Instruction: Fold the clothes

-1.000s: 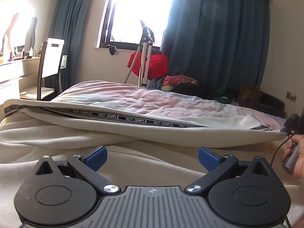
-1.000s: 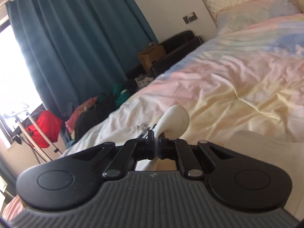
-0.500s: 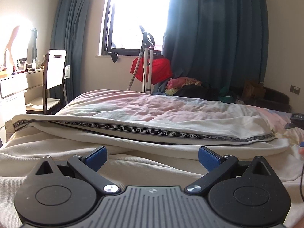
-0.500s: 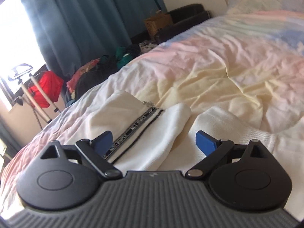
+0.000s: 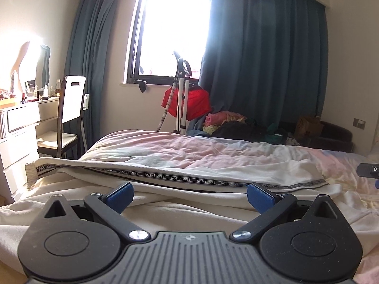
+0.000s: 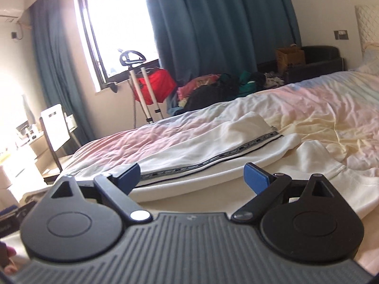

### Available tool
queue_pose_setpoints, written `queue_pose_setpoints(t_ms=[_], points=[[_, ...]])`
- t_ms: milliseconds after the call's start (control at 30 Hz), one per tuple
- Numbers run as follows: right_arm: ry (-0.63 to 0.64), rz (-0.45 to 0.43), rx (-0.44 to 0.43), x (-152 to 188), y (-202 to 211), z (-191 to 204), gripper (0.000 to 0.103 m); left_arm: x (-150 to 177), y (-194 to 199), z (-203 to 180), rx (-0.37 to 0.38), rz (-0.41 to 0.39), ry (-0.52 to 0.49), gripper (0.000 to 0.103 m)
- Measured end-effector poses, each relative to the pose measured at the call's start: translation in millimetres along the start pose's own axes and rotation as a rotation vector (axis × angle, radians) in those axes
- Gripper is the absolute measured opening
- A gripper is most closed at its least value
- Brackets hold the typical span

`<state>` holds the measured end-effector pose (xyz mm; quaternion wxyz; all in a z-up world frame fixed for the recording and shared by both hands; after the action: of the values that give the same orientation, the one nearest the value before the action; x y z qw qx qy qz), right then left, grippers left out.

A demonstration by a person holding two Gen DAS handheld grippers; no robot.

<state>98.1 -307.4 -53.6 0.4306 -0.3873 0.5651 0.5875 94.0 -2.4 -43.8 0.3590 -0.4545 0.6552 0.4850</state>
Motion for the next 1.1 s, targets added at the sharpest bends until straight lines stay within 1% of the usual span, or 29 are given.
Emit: queue_pose_setpoints(t_ms=[100, 133, 200, 267, 367, 500, 567, 667, 767, 833, 867, 900, 967, 1000, 1033, 1100], points=[[0.069, -0.007, -0.017, 6.3, 9.2, 16.8, 0.095, -2.3, 13.6, 8.6, -0.031, 0.004, 0.004, 0.103], [0.080, -0.015, -0.005, 5.9, 10.3, 17.9, 0.095, -3.1, 18.1, 11.6, -0.041, 0.005, 0.005, 0.103], [0.079, -0.036, 0.027, 3.2, 12.1, 15.3, 0.095, -7.9, 25.2, 26.9, -0.093, 0.016, 0.020, 0.103], [0.048, -0.037, 0.050, 3.2, 12.3, 8.1, 0.095, -13.8, 28.9, 47.1, -0.146, 0.045, 0.068, 0.103], [0.026, -0.019, 0.086, 5.1, 9.6, -0.2, 0.096, -25.9, 30.3, 96.7, -0.255, 0.131, 0.220, 0.103], [0.043, 0.007, 0.135, 6.9, 5.8, -4.0, 0.095, -33.7, 38.3, 165.9, -0.363, 0.254, 0.518, 0.103], [0.034, -0.001, 0.124, 6.7, 5.6, -4.5, 0.095, -33.3, 45.7, 200.2, -0.415, 0.302, 0.706, 0.103], [0.029, -0.010, 0.106, 4.5, 6.2, -3.9, 0.095, -29.1, 53.6, 238.8, -0.495, 0.338, 0.905, 0.103], [0.028, -0.015, 0.093, 3.6, 8.4, -3.0, 0.095, -21.3, 54.9, 264.6, -0.564, 0.374, 1.013, 0.103], [0.019, -0.014, 0.089, 3.6, 9.6, -3.9, 0.095, -15.4, 50.0, 279.7, -0.557, 0.396, 1.082, 0.103], [0.010, -0.012, 0.089, 3.7, 9.9, -5.3, 0.095, -13.2, 45.9, 285.9, -0.546, 0.408, 1.106, 0.103], [0.001, -0.010, 0.088, 3.8, 10.2, -6.7, 0.095, -12.4, 41.5, 289.0, -0.550, 0.415, 1.108, 0.102], [-0.016, -0.006, 0.088, 4.0, 10.7, -9.4, 0.095, -14.1, 29.1, 287.5, -0.564, 0.416, 1.039, 0.102], [-0.023, -0.003, 0.087, 4.3, 10.4, -10.5, 0.095, -14.5, 20.9, 282.6, -0.558, 0.416, 1.015, 0.102], [-0.027, 0.002, 0.088, 4.8, 9.5, -11.4, 0.096, -15.7, 15.5, 280.3, -0.544, 0.408, 1.009, 0.103], [-0.036, 0.013, 0.091, 5.9, 7.6, -13.0, 0.095, -17.6, 14.6, 277.4, -0.506, 0.361, 1.023, 0.103]])
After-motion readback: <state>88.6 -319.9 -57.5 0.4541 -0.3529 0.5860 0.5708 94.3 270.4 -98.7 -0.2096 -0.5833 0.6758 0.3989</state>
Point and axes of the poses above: each gripper's, at about its wrist camera, not at the fingertips, and y roughly against the way its jaws point, z to its left, x to its underside, the point moved 3 cm from there along -y, roughly the way its jaws point, and after that the axes turned 13 degrees about y, right-handed, at the moved point
